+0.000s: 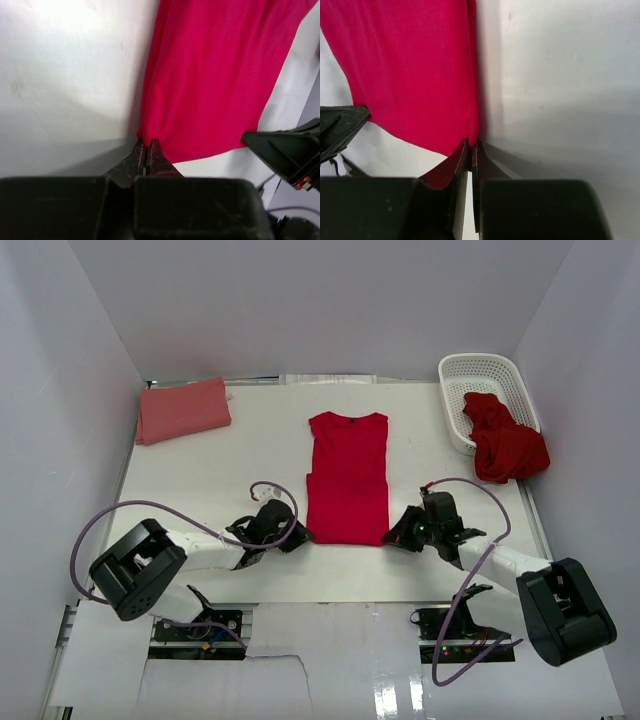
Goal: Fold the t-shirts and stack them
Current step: Grab one side of the 2/3 rectangular tshirt with both arms, then fold the long partially folded tshirt into a neat square
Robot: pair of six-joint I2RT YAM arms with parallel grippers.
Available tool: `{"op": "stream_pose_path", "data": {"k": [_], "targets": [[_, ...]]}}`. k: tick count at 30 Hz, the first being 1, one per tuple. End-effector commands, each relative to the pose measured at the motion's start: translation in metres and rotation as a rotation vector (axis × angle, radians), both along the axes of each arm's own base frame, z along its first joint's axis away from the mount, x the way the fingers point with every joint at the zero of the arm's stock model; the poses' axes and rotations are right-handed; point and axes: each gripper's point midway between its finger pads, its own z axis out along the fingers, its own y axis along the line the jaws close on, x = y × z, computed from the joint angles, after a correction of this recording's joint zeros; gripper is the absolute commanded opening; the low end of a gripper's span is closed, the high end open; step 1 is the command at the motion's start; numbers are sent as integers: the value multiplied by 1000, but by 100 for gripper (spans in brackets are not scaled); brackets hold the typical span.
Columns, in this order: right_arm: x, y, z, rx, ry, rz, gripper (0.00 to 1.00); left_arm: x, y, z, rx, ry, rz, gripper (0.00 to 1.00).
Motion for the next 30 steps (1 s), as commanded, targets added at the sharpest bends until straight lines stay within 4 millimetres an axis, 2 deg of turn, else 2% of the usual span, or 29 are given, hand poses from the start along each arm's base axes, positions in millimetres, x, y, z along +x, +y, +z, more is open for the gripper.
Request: {"op": "stream_pose_path", "data": {"k": [1,4,6,9,10,11,12,13,14,15,18,20,23,26,30], "targets": [[-52,-8,-21,-23,128,68,8,-68,26,-42,189,169,-116,0],[-75,-13,-23,-23,171,86,8,-90,20,-38,178,199,-148,0],[-82,-15,-20,-28,176,96,8,-101,14,-36,154,218,-175,0],[-90,-15,-8,-27,183,124,8,-106,7,-26,132,225,-200,0],[-90,-15,-3,-27,174,131,8,-104,2,-16,112,208,-204,0],[-86,-13,7,-28,154,140,8,-103,1,-11,107,202,-205,0],[-89,-15,10,-33,170,143,8,-104,4,-9,121,211,-205,0],[-89,-14,15,-31,167,152,8,-97,-2,6,105,176,-200,0],[-84,-10,26,-23,142,167,8,-95,-2,12,108,166,-196,0],[-88,-11,28,-30,172,176,8,-97,4,14,132,178,-190,0],[-89,-13,37,-56,186,193,8,-97,6,34,108,155,-187,0],[-92,-12,40,-48,190,202,8,-101,11,41,82,151,-179,0],[-97,-11,45,-24,202,201,8,-108,21,37,84,176,-164,0],[-92,-10,54,-17,178,183,8,-105,19,42,77,167,-163,0],[-77,-6,79,-28,139,182,8,-89,10,68,58,117,-163,0]]}}
